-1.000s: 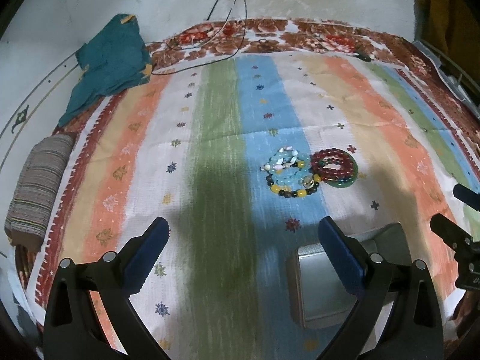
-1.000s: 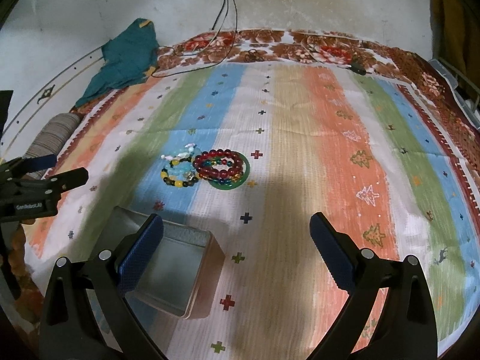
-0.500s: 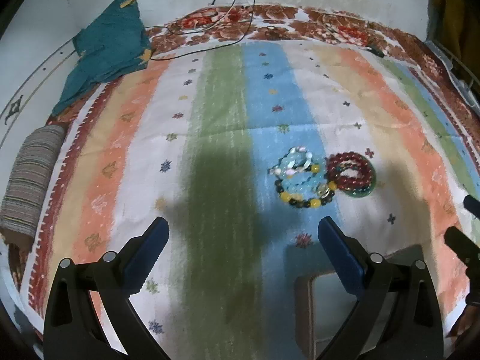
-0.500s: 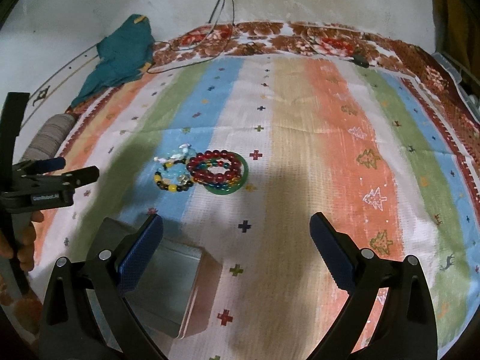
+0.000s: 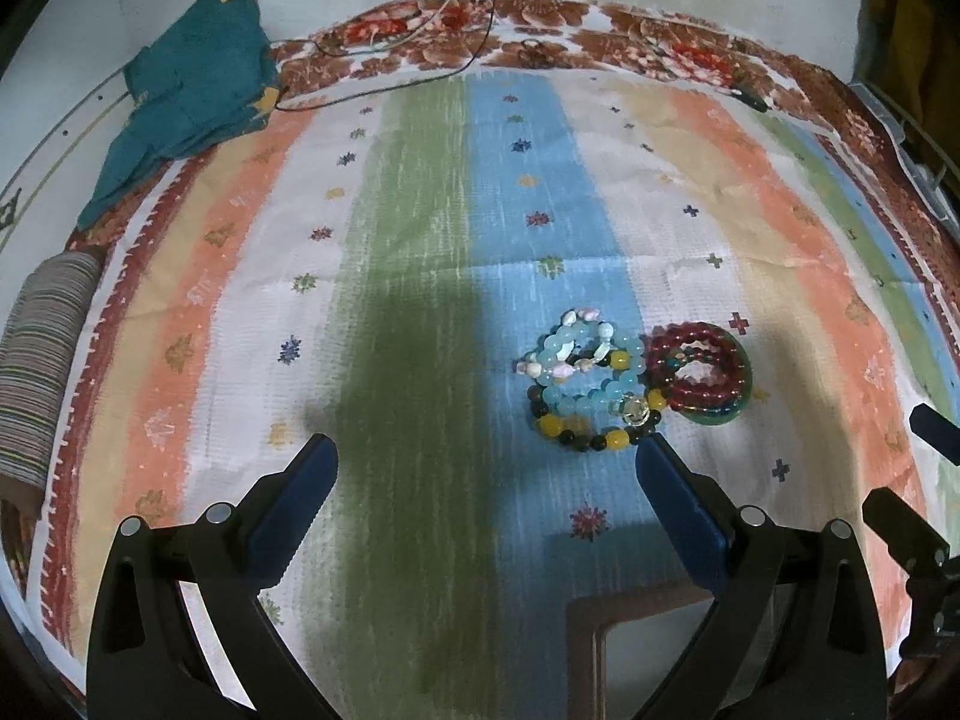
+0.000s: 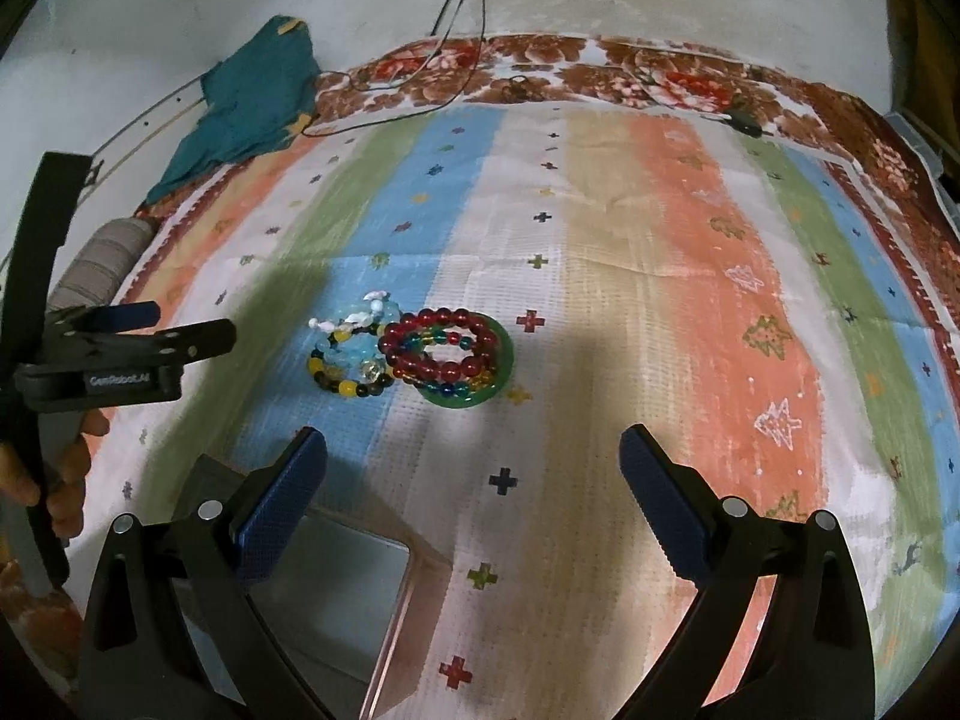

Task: Organize jewelry
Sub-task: 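Move both tools forward over the tin toward the bracelet pile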

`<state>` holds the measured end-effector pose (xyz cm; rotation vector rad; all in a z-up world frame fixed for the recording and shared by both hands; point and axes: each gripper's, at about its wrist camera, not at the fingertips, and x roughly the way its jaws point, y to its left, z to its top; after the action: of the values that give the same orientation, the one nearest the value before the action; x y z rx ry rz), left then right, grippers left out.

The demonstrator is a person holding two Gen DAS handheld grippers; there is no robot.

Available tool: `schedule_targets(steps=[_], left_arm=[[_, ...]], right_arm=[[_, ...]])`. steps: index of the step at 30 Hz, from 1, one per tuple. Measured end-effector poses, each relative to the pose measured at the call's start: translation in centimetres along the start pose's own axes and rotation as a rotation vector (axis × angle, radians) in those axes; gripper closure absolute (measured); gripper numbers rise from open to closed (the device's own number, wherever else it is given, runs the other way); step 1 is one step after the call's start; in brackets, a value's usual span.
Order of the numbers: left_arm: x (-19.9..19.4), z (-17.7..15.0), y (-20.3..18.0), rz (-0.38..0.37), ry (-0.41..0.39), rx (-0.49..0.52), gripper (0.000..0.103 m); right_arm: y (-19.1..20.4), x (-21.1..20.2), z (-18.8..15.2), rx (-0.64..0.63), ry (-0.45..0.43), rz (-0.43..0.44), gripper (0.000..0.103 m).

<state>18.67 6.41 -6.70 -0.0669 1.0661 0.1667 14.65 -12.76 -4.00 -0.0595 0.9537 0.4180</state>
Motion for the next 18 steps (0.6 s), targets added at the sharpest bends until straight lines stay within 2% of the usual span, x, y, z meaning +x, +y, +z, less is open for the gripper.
schedule_targets(steps=[8,18], left_arm=[[1.2,0.9,0.1,-0.009,0.020,-0.005,0.006],[2.2,1.5,0.2,-0.016,0.037,-0.015,0.006]], right_arm=[[0.8,1.1,0.5,-0.039,0.012,0.022,0.004],[0.9,2.4,0.8,-0.057,0.013,0.000,0.004]])
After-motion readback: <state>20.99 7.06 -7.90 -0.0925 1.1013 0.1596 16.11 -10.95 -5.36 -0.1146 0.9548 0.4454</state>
